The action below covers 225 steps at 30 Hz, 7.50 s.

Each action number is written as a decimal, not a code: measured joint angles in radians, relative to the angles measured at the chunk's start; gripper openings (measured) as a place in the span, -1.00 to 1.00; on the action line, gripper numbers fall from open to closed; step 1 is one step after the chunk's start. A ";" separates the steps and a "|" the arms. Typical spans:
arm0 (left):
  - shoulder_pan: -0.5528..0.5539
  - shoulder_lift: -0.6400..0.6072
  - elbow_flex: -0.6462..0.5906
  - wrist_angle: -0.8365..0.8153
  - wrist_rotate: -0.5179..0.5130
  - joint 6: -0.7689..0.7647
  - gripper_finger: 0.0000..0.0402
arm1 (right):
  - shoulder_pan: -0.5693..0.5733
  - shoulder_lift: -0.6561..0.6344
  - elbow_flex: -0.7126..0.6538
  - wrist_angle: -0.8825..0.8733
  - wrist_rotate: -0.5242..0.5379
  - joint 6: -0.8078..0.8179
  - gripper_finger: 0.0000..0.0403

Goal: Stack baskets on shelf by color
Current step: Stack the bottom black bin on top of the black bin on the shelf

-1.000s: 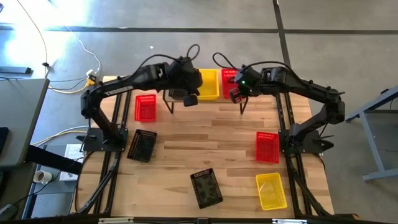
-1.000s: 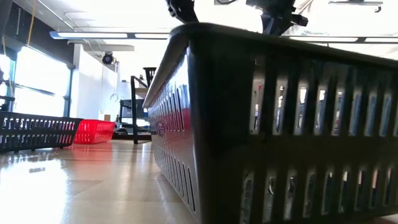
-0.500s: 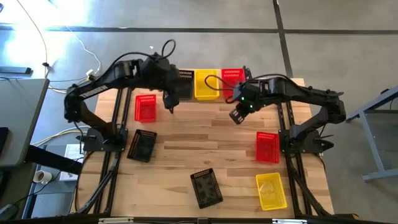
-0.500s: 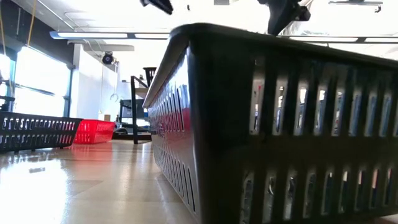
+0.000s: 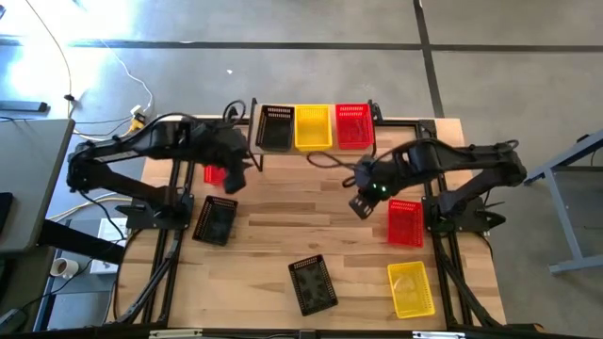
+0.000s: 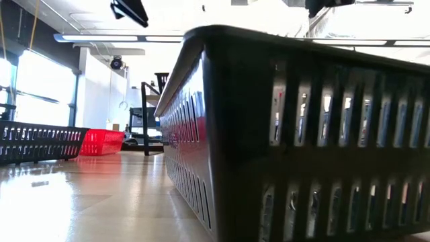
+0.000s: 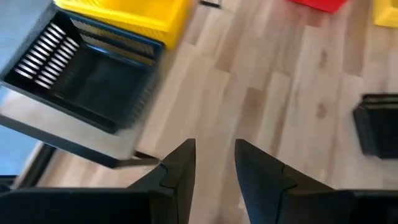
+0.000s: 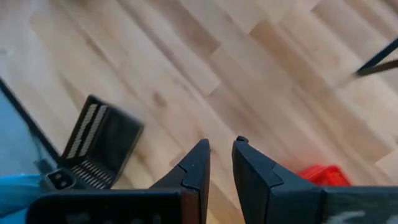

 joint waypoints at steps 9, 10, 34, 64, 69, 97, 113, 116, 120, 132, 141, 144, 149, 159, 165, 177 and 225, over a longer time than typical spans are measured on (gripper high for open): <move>-0.105 -0.025 -0.054 0.000 -0.001 -0.032 -0.49 | 0.197 0.044 0.000 -0.009 -0.021 0.194 -0.73; -0.116 -0.025 -0.057 0.003 -0.001 -0.037 -0.49 | 0.218 0.053 0.000 -0.008 -0.030 0.215 -0.73; -0.301 -0.025 -0.065 0.001 -0.003 -0.191 -0.49 | 0.550 0.224 0.000 -0.073 -0.072 0.511 -0.73; -0.377 0.024 -0.065 0.019 0.091 -0.388 -0.49 | 0.384 0.454 0.000 0.398 0.066 0.496 -0.42; -0.397 0.024 -0.065 -0.005 0.091 -0.378 -0.49 | 0.373 0.512 -0.001 0.400 0.036 0.499 -0.35; -0.505 0.024 -0.065 -0.029 0.007 -0.362 -0.17 | 0.275 0.627 0.000 0.476 0.008 0.560 -0.92; -0.629 0.052 -0.065 -0.023 -0.059 -0.299 -0.18 | 0.215 0.624 0.219 0.445 0.344 0.590 -0.99; -0.645 0.073 -0.064 -0.022 -0.073 -0.269 -0.18 | 0.188 0.624 0.257 0.435 0.387 0.548 -0.99; -0.660 0.117 -0.065 -0.021 -0.085 -0.224 -0.18 | 0.147 0.624 0.289 0.437 0.403 0.495 -1.00; -0.692 0.227 -0.065 -0.020 -0.216 -0.176 -0.18 | 0.060 0.624 0.291 0.457 0.388 0.434 -1.00; -0.702 0.260 -0.065 0.030 -0.220 -0.176 -0.18 | 0.032 0.624 0.291 0.514 0.391 0.409 -1.00; -0.713 0.261 -0.065 0.057 -0.218 -0.177 -0.18 | 0.026 0.624 0.291 0.528 0.398 0.410 -1.00; -0.733 0.260 -0.065 0.082 -0.217 -0.177 -0.18 | 0.025 0.624 0.291 0.587 0.404 0.409 -1.00; -0.738 0.260 -0.065 0.068 -0.213 -0.177 -0.18 | 0.025 0.624 0.291 0.666 0.405 0.383 -1.00; -0.738 0.260 -0.065 0.051 -0.184 -0.177 -0.18 | 0.026 0.597 0.291 0.680 0.430 0.357 -1.00; -0.712 0.260 -0.065 -0.001 -0.284 -0.196 -0.18 | 0.054 0.586 0.393 0.665 0.466 0.255 -1.00; -0.543 0.188 -0.060 0.012 -0.506 0.078 -1.00 | 0.031 0.303 0.427 0.390 0.612 -0.241 -0.41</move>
